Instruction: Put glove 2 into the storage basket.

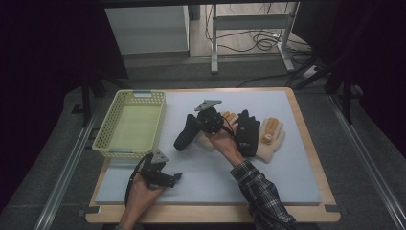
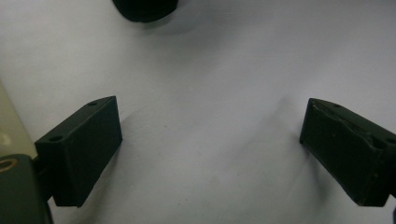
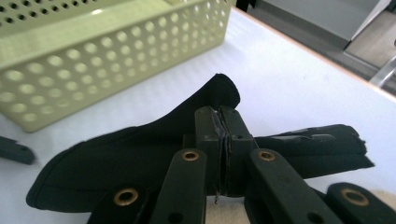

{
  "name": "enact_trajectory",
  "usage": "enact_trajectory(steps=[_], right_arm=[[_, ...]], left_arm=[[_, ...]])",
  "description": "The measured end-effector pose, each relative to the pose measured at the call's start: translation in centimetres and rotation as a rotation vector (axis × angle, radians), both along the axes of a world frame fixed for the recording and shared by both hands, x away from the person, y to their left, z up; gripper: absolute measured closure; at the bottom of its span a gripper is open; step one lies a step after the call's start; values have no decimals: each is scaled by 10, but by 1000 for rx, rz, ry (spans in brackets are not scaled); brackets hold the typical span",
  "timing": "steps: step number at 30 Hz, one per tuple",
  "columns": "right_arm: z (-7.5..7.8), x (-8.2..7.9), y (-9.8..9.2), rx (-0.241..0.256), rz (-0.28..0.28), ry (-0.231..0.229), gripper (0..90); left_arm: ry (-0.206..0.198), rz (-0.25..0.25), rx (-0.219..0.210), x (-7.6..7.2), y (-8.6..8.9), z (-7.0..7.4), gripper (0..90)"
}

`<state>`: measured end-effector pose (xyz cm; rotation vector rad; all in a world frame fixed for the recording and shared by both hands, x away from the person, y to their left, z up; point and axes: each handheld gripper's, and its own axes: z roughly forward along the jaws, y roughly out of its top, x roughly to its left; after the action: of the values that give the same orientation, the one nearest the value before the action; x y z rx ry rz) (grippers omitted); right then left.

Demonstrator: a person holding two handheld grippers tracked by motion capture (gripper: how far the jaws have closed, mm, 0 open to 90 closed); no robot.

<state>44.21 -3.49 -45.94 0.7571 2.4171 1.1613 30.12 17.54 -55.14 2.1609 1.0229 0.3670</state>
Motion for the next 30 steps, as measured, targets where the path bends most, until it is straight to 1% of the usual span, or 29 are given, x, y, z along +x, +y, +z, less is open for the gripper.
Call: enact_trajectory(steps=[1, 2, 3, 4, 5, 6, 7, 8, 9, 10, 11, 12, 13, 14, 15, 16, 17, 18, 23, 25, 26, 27, 28, 29, 30], right_arm=[[3, -2, -1, 2, 8, -5, 868], [10, -8, -2, 10, 20, -12, 868], [10, -8, -2, 10, 20, -12, 868], [17, -14, -3, 15, 39, -17, 868], [21, -17, -4, 15, 49, -17, 868], [21, -17, -4, 15, 49, -17, 868], [24, -21, -5, 15, 62, -16, 868], [29, -29, -6, 11, 86, -13, 868], [29, -29, -6, 11, 86, -13, 868], [34, -38, -9, 6, 108, -15, 868], [34, -38, -9, 6, 108, -15, 868], [37, -48, -12, -3, 131, -17, 868], [37, -48, -12, -3, 131, -17, 868], [38, -58, -18, -16, 150, -21, 868], [38, -58, -18, -16, 150, -21, 868], [36, -69, -25, -16, 169, -17, 868], [34, -74, -30, -18, 174, -15, 868], [34, -74, -30, -18, 174, -15, 867], [20, -96, -59, -9, 188, 7, 867], [11, -104, -70, -12, 192, 23, 867], [1, -111, -81, -24, 185, 36, 864], [1, -111, -81, -24, 185, 36, 864], [-12, -116, -92, -34, 166, 53, 846], [-19, -116, -97, -42, 152, 76, 822], [-19, -116, -97, -42, 152, 76, 822]], left_arm=[[0, 0, 0, 0, 0, 0, 59], [0, 0, 0, 0, 0, 0, 59], [0, 0, 0, 0, 0, 0, 59], [0, 0, 0, 0, 0, 0, 59], [0, 0, 0, 0, 0, 0, 59], [0, 0, 1, 0, 0, 0, 59], [0, 0, 1, 0, 0, 0, 59], [-1, -2, 4, 0, 0, 0, 59], [-1, -1, 3, 0, 0, 0, 59], [0, 0, 2, 0, 0, 0, 59], [0, 0, 2, 0, 0, 0, 59], [0, 3, -1, 0, 0, 0, 59], [-1, 3, -1, 0, 0, 0, 59], [-1, 3, -1, 0, 0, 0, 59], [-1, 3, -1, 0, 0, 0, 59], [-1, 2, 0, 0, 0, 0, 59], [-1, 3, -2, 0, 0, 0, 59], [-1, 3, -3, 0, 0, 0, 59], [2, 5, -5, 0, -1, 0, 59], [1, 6, -5, 0, -1, 0, 60], [1, 5, -5, 0, -1, 0, 59], [1, 5, -5, 0, -1, 0, 59], [1, 5, -5, 0, -1, 0, 59], [0, 6, -5, 0, -1, 0, 59], [0, 6, -5, 0, -1, 0, 59]])
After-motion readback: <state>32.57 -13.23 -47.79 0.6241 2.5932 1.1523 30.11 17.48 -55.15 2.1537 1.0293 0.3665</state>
